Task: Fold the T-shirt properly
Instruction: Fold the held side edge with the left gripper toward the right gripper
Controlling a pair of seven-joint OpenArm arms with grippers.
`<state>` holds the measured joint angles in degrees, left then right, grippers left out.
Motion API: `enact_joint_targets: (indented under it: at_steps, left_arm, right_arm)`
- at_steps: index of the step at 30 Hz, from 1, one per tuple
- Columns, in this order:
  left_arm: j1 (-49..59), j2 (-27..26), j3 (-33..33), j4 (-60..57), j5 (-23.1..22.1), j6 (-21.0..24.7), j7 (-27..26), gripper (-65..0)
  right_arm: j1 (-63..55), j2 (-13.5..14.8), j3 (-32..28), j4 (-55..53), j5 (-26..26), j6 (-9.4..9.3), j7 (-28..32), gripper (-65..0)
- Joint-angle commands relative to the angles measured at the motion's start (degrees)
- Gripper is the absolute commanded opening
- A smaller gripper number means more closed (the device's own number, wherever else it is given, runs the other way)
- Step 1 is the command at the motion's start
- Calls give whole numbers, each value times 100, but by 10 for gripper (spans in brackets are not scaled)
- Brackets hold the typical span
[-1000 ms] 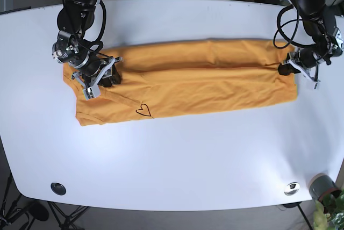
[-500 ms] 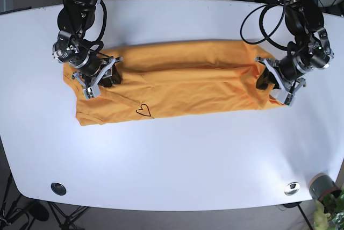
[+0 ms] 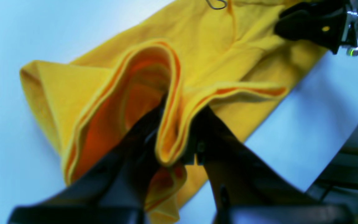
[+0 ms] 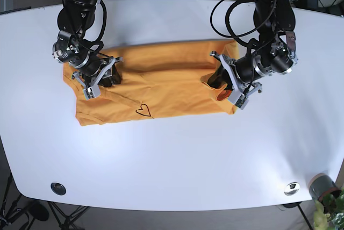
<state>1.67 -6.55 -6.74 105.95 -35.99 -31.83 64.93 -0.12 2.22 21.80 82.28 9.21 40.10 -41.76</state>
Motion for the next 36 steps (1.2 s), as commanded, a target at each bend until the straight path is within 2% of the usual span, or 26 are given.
enact_joint_targets:
  at_steps: [1, 5, 17, 18, 24, 27, 30, 36]
  left_arm:
    - [-172, 79, 142, -41, -116, 129, -150, -643]
    - [-207, 272, 204, -358, -116, 278, -167, -642]
    - [-330, 281, 591, -789, -116, 287, -159, -637]
    - [-356, 281, 591, -824, -116, 287, -150, -628]
    - [-374, 343, 600, -833, -124, 287, -150, -439]
    - [-374, 439, 600, -824, -142, 287, -150, -375]
    - [-462, 439, 1030, -824, -151, 287, -150, -339]
    - [-638, 545, 2041, -560, -142, 260, -150, -338]
  right_arm:
    - [-10, 11, -4, -4, -152, -10, -251, -461]
    - [-19, 11, -4, 23, -152, -10, -251, -461]
    - [-1, 11, -4, 5, -152, -10, -251, -461]
    - [-1, 11, -4, 14, -152, -10, -251, -461]
    - [-10, 11, -13, 14, -143, -10, -251, -461]
    - [-10, 11, -22, 14, -143, -10, -251, -461]
    - [-10, 11, -22, 14, -143, -10, -251, -461]
    - [-1, 11, -31, 14, -143, -10, -251, -461]
